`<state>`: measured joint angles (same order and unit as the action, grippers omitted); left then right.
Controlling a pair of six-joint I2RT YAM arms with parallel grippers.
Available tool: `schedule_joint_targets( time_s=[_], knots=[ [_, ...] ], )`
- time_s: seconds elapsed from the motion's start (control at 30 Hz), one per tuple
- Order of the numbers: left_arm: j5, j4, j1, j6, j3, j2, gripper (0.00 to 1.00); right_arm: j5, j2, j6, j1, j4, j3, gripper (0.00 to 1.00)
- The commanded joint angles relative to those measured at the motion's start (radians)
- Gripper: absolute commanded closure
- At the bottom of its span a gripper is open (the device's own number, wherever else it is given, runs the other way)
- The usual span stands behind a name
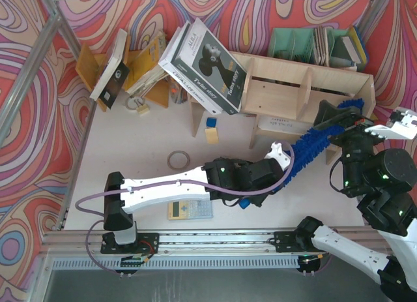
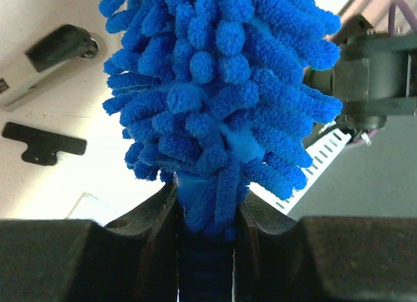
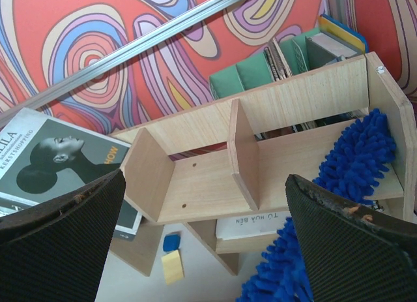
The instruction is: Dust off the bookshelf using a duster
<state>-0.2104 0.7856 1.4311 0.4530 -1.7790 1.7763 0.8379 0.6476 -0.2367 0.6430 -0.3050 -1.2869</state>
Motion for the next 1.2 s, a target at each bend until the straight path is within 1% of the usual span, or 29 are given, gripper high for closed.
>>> schedule_joint_targets(
  time_s=[0.0,0.1,0.3,0.53,0.77,1.07,1.17],
  knots=[
    [-0.121,0.003,-0.021,0.031,-0.044,-0.003,1.0,0.019,-0.014,-0.005,0.001,0.016,0.019,0.01],
    [-0.171,-0.011,-0.021,0.064,-0.045,-0.012,1.0,0.025,-0.024,-0.006,0.001,0.016,0.032,0.01],
    [-0.193,-0.026,-0.019,0.136,-0.04,-0.019,1.0,0.037,-0.037,0.007,0.001,0.018,0.042,0.01],
    [-0.239,-0.045,0.009,0.146,0.001,-0.054,1.0,0.041,-0.042,0.019,0.001,0.029,0.047,0.02],
    [-0.302,-0.108,0.026,0.164,0.073,-0.128,1.0,0.037,-0.043,0.002,0.001,0.019,0.058,0.01],
    [-0.338,-0.154,0.035,0.187,0.076,-0.162,1.0,0.038,-0.048,-0.009,0.001,0.007,0.055,0.01],
    [-0.343,-0.142,0.036,0.195,0.067,-0.153,1.0,0.038,-0.049,-0.009,0.001,0.006,0.054,0.01]
  ],
)
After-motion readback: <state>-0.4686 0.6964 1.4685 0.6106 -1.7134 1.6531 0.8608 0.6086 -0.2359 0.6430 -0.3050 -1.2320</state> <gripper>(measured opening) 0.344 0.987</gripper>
